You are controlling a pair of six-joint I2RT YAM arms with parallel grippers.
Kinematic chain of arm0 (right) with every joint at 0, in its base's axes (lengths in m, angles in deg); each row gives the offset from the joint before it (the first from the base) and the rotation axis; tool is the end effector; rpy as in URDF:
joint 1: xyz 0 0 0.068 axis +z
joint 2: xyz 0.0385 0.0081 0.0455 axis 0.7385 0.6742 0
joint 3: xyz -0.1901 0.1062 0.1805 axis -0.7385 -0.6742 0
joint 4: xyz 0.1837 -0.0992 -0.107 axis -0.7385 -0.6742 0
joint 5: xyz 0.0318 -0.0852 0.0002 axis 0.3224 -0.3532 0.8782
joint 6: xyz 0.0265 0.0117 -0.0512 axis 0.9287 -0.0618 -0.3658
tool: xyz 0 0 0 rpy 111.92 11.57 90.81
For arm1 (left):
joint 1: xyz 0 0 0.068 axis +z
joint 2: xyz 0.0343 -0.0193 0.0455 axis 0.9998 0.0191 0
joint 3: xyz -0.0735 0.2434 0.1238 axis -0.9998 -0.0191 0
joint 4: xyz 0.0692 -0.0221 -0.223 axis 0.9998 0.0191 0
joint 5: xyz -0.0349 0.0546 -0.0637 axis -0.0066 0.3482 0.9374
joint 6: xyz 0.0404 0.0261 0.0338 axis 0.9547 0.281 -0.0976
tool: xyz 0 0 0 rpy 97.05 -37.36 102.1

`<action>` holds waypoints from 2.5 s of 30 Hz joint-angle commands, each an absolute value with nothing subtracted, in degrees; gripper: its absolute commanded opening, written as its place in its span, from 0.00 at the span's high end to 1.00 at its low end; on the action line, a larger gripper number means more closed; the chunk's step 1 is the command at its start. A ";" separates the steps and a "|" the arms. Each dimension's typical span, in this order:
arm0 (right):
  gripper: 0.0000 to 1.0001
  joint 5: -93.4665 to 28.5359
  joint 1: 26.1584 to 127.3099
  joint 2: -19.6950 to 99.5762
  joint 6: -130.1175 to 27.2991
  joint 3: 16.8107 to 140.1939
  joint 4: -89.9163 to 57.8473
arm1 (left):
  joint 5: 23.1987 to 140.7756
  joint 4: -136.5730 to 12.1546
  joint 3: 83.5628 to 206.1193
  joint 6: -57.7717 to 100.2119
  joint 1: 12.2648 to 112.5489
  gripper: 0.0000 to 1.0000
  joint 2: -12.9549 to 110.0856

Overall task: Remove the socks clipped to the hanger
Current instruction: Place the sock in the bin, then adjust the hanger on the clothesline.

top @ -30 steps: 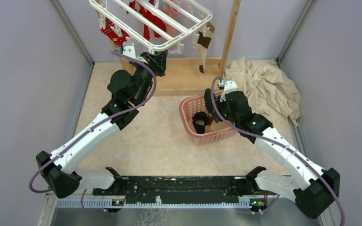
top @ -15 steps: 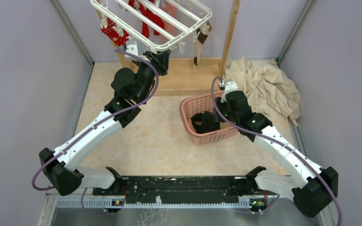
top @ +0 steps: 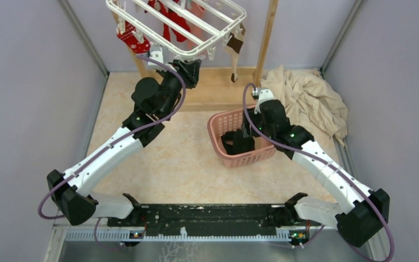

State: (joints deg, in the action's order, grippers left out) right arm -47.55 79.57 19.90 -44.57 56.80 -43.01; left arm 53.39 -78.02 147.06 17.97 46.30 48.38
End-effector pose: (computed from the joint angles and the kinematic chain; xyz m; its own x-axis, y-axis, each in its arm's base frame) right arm 0.1765 0.1036 0.3202 -0.5717 -0.0808 -0.8165 -0.3083 0.9434 0.1225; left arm 0.2130 -0.1758 0.4689 0.1092 -0.4264 -0.8979 0.4325 0.8337 -0.3434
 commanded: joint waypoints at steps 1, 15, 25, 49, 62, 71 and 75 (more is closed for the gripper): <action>0.39 -47.43 79.07 21.94 -45.12 63.97 -40.60 | 54.62 -75.33 147.36 17.95 46.41 0.55 48.28; 0.34 -35.60 71.61 33.88 -43.83 83.73 -37.63 | 54.04 -72.98 144.09 18.04 46.46 0.36 44.12; 0.33 -28.16 67.83 38.36 -42.19 88.97 -34.57 | 52.42 -65.25 142.67 16.94 46.45 0.35 37.65; 0.39 -18.11 67.90 34.75 -42.98 92.47 -34.39 | 42.87 -53.13 151.15 22.70 46.46 0.27 30.53; 0.42 -15.85 69.10 31.11 -43.28 97.79 -36.03 | 35.48 -51.83 158.14 28.03 46.46 0.21 32.91; 0.47 -18.91 80.09 35.43 -47.57 103.61 -35.54 | 30.91 -49.90 157.40 27.97 46.45 0.20 33.17; 0.46 -19.98 85.44 37.25 -49.31 105.91 -34.63 | 29.35 -47.19 157.83 27.01 46.46 0.19 32.67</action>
